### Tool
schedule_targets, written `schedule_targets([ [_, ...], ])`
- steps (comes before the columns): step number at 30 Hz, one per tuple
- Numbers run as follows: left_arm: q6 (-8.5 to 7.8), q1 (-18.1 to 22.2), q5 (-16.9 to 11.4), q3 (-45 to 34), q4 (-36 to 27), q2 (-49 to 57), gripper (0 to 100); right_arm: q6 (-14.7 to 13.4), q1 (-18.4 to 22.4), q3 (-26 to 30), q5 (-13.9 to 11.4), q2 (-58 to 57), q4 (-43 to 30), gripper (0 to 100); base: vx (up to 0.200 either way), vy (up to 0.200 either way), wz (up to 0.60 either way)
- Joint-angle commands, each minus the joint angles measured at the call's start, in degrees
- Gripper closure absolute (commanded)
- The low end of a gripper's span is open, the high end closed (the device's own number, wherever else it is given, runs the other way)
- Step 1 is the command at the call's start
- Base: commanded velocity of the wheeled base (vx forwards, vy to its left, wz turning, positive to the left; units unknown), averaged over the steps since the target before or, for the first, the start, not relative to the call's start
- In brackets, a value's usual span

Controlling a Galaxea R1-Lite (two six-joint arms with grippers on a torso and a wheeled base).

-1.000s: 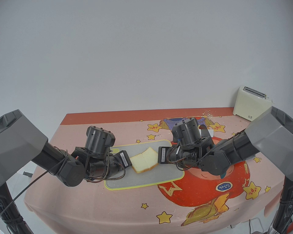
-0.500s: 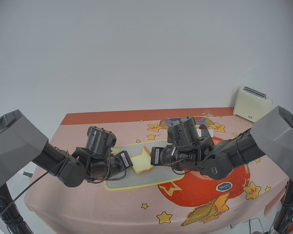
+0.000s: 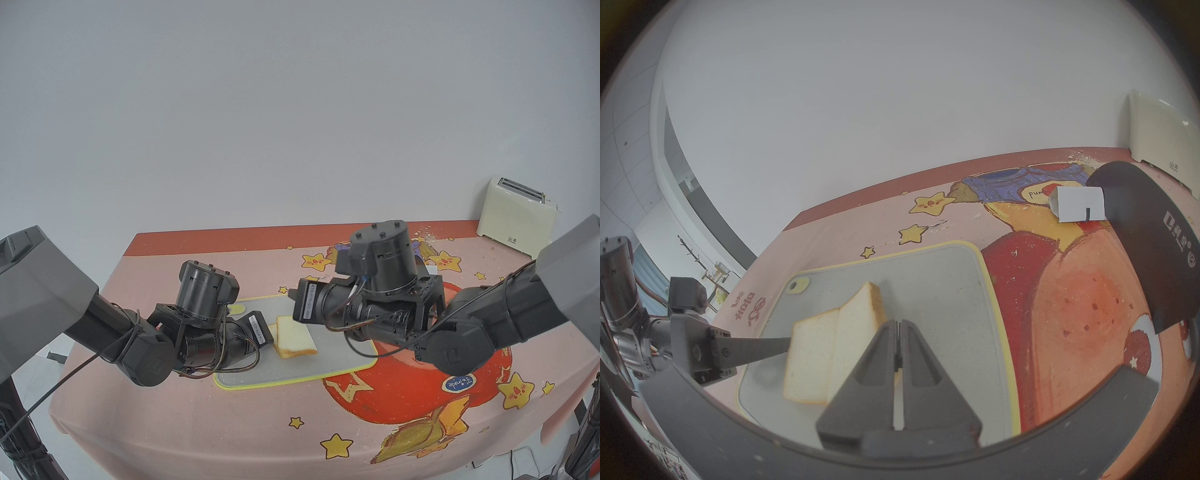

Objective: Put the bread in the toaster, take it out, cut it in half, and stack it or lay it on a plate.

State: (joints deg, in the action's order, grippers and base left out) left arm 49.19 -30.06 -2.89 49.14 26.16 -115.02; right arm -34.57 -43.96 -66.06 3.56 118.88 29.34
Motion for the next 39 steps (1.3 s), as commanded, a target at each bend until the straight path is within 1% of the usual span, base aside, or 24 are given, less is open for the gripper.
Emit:
schedule_targets([
  [1, 0.03, 0.27, 0.08, -0.10, -0.06, 0.06, 100, 1.53, 2.91, -0.30, -0.04, 4.08, 0.54, 100, 0.000, 0.000, 0.00],
  [2, 0.03, 0.27, 0.08, -0.10, -0.06, 0.06, 100, 1.53, 2.91, -0.30, -0.04, 4.08, 0.54, 100, 0.000, 0.000, 0.00],
  [3, 0.03, 0.27, 0.08, -0.19, -0.06, 0.06, 100, 2.49, 3.00, -0.47, 0.13, 5.22, 0.72, 100, 0.000, 0.000, 0.00],
  [4, 0.03, 0.27, 0.08, -0.27, -0.06, 0.06, 100, 2.67, 3.00, -0.47, 0.13, 5.22, 0.72, 100, 0.000, 0.000, 0.00],
  [8, 0.12, 0.27, 0.08, -0.71, 0.03, 0.76, 100, 2.49, 2.30, -0.12, 0.13, 4.87, 0.01, 100, 0.000, 0.000, 0.00],
  [13, 0.03, 0.27, -0.01, -1.77, 0.29, 3.31, 100, 2.49, 1.33, -0.21, 0.75, 5.13, -0.16, 100, 0.000, 0.000, 0.00],
  [16, -0.06, 0.35, 0.08, -2.65, 0.21, 7.35, 100, 2.49, 1.33, 0.05, 0.92, 4.87, -0.25, 100, 0.000, 0.000, 0.00],
  [18, -0.23, 0.35, -0.01, -3.53, -0.06, 10.34, 100, 2.49, 1.60, -0.03, 1.63, 4.87, -0.25, 100, 0.000, 0.000, 0.00],
  [21, -0.59, 2.02, -0.45, -4.93, -0.58, 14.74, 100, 2.49, 1.86, -0.21, 2.15, 4.34, -1.83, 100, 0.000, 0.000, 0.00],
  [24, -0.76, 3.26, -0.89, -6.43, -2.96, 18.78, 100, 2.49, 2.21, 0.14, 2.15, 1.79, -3.85, 100, 0.000, 0.000, 0.00],
  [25, -1.02, 3.26, -1.07, -7.39, -4.45, 20.62, 0, 2.40, 2.30, 0.93, 2.15, 0.30, -4.73, 100, 0.000, 0.000, 0.00],
  [26, -1.82, 3.52, -1.42, -8.36, -5.77, 22.29, 0, 2.32, 2.30, 1.99, 2.15, -1.11, -5.44, 100, 0.000, 0.000, 0.00],
  [27, -2.96, 4.05, -1.68, -9.33, -6.83, 23.79, 0, 2.40, 2.56, 3.39, 2.24, -2.95, -6.23, 100, 0.000, 0.000, 0.00],
  [28, -3.84, 4.84, -1.94, -9.85, -7.09, 24.67, 0, 2.40, 2.91, 3.75, 2.24, -3.92, -6.75, 100, 0.000, 0.000, 0.00],
  [30, -5.33, 7.03, -3.00, -10.29, -7.00, 26.25, 0, 2.58, 3.71, 3.22, 2.33, -4.62, -8.51, 100, 0.000, 0.000, 0.00],
  [31, -5.77, 8.09, -4.23, -10.38, -7.18, 26.86, 0, 2.93, 3.88, 2.69, 2.42, -4.62, -9.83, 100, 0.000, 0.000, 0.00],
  [33, -5.42, 9.67, -7.04, -9.94, -7.62, 28.36, 0, 3.02, 3.97, 1.11, 2.68, -4.62, -13.17, 100, 0.000, 0.000, 0.00],
  [35, -5.42, 10.29, -8.45, -10.03, -7.70, 28.89, 0, 3.02, 3.97, 0.67, 2.68, -4.71, -14.58, 100, 0.000, 0.000, 0.00],
  [36, -5.42, 11.52, -11.00, -10.12, -8.76, 28.97, 0, 3.11, 3.71, 0.14, 2.68, -4.62, -16.69, 100, 0.000, 0.000, 0.00],
  [37, -5.42, 11.60, -11.17, -10.12, -8.85, 28.97, 0, 3.11, 3.71, 0.14, 2.68, -4.62, -16.77, 100, 0.000, 0.000, 0.00],
  [39, -5.42, 13.54, -15.66, -10.29, -10.87, 28.45, 0, 3.28, 3.35, -1.53, 3.21, -3.92, -17.92, 100, 0.000, 0.000, 0.00],
])
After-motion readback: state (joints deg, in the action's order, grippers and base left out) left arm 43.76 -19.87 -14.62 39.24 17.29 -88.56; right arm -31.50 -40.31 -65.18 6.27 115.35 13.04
